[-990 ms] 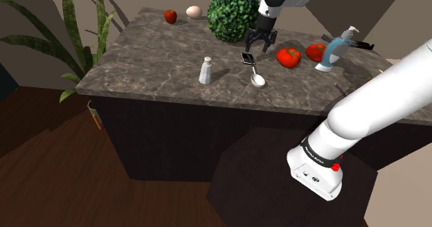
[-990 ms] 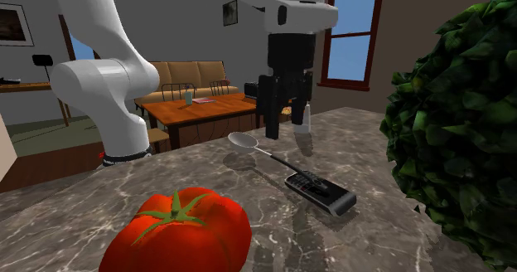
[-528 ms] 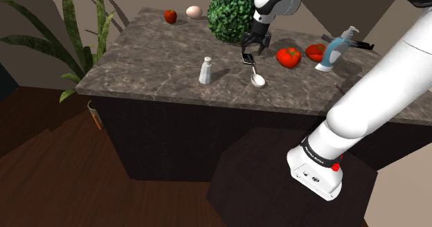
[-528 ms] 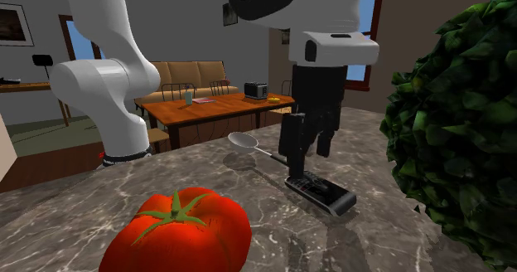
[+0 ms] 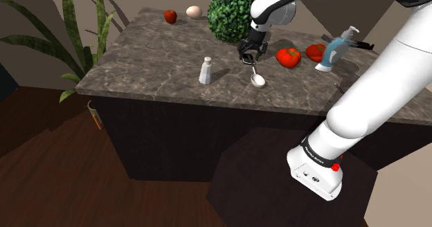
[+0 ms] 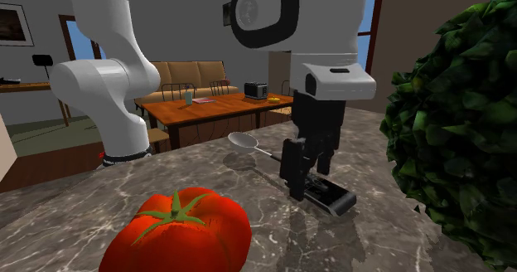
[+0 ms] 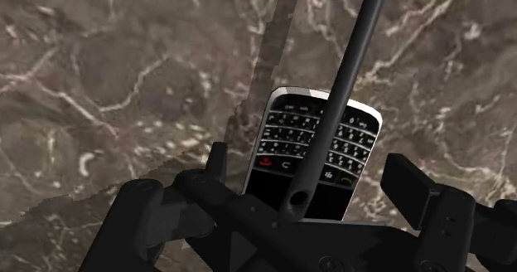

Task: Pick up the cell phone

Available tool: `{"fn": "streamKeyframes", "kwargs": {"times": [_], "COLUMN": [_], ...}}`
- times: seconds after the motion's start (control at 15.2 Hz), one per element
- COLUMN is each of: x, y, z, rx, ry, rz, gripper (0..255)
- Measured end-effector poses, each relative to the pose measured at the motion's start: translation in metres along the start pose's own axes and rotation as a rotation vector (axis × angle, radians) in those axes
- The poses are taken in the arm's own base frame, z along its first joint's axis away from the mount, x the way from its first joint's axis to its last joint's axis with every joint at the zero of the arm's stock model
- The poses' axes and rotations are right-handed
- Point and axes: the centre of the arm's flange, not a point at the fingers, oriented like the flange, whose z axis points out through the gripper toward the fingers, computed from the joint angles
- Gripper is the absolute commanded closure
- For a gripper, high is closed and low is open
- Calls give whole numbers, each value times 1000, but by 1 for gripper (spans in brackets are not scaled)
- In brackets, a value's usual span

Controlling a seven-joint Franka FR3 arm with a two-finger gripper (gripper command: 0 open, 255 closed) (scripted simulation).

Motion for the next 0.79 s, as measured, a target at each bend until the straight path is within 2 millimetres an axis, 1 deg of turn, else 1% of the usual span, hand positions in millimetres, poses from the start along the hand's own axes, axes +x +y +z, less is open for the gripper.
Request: {"fn": "streamKeyframes", "kwargs": {"times": [0.66, 0.79], "x": [1, 1], "y": [-1, 0], "z": [1, -4], "rx": [1, 0], "ry": [2, 1], "rz": [0, 0], "gripper": [255, 255]}}
